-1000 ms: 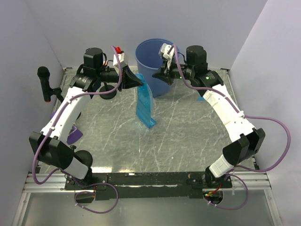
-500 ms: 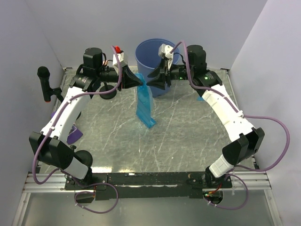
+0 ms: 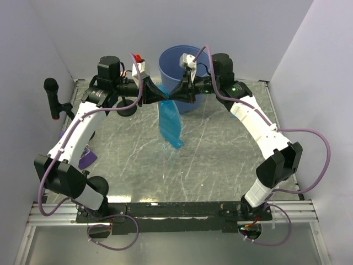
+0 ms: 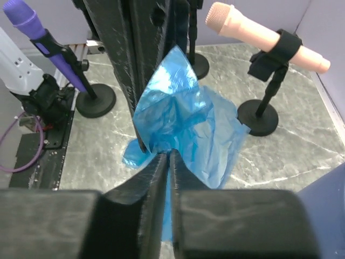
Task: Put the trash bags into the trash bin
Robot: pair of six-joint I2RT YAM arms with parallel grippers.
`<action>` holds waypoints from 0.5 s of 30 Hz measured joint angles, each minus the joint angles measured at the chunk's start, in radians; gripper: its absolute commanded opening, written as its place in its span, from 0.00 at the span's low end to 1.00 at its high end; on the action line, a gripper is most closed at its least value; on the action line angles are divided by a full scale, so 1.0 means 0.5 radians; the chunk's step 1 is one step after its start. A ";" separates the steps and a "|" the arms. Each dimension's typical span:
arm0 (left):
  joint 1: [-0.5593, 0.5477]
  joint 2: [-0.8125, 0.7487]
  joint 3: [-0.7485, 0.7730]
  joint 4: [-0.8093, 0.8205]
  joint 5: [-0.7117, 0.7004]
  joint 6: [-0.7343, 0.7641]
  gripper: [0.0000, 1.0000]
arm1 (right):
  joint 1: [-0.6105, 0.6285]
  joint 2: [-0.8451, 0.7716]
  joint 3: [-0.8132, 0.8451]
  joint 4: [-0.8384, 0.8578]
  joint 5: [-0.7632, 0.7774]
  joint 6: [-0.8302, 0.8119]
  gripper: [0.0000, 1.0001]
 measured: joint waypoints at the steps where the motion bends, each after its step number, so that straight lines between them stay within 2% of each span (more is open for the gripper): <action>1: 0.000 0.000 0.000 0.000 0.001 0.000 0.01 | 0.001 0.000 0.008 -0.001 -0.008 0.001 0.00; 10: 0.003 0.001 0.013 -0.017 -0.015 0.021 0.01 | -0.018 0.000 0.021 0.002 0.106 0.034 0.00; 15: 0.007 0.007 0.014 -0.016 -0.011 0.018 0.01 | -0.066 0.000 0.020 0.002 0.285 0.040 0.00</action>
